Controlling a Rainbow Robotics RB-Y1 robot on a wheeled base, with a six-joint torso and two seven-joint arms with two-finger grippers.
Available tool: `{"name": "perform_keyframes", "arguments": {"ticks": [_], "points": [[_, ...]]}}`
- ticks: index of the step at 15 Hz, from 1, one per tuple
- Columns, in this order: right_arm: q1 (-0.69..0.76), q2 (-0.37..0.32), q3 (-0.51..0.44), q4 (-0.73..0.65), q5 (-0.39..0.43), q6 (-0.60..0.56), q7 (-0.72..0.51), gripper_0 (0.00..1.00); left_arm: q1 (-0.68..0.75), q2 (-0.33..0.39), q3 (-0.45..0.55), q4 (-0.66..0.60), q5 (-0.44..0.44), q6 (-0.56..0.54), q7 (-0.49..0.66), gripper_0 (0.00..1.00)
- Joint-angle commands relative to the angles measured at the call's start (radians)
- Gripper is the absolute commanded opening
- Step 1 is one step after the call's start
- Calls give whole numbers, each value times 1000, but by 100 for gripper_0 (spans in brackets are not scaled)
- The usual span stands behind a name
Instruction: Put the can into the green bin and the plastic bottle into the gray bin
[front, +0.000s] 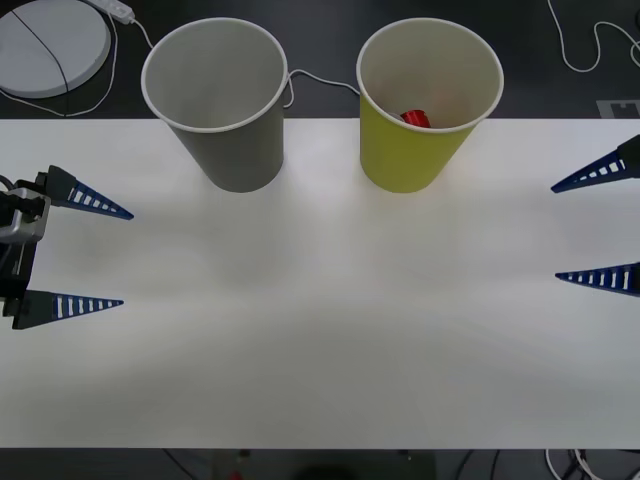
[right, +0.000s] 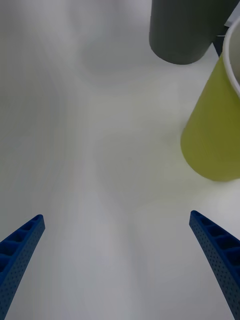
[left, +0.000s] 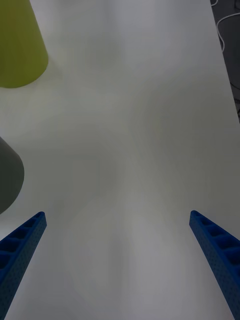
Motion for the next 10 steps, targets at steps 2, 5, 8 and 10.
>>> {"name": "perform_keyframes", "arguments": {"ticks": [2, 5, 8, 10], "points": [[37, 67, 1, 0, 53, 0, 92, 100, 0, 0, 0, 0, 0, 0, 0, 100], [54, 111, 1, 2, 83, 0, 134, 100, 0, 0, 0, 0, 0, 0, 0, 100], [83, 136, 1, 0, 89, 0, 152, 100, 0, 0, 0, 0, 0, 0, 0, 100], [105, 141, -1, 0, 91, 0, 164, 100, 0, 0, 0, 0, 0, 0, 0, 100]]}}
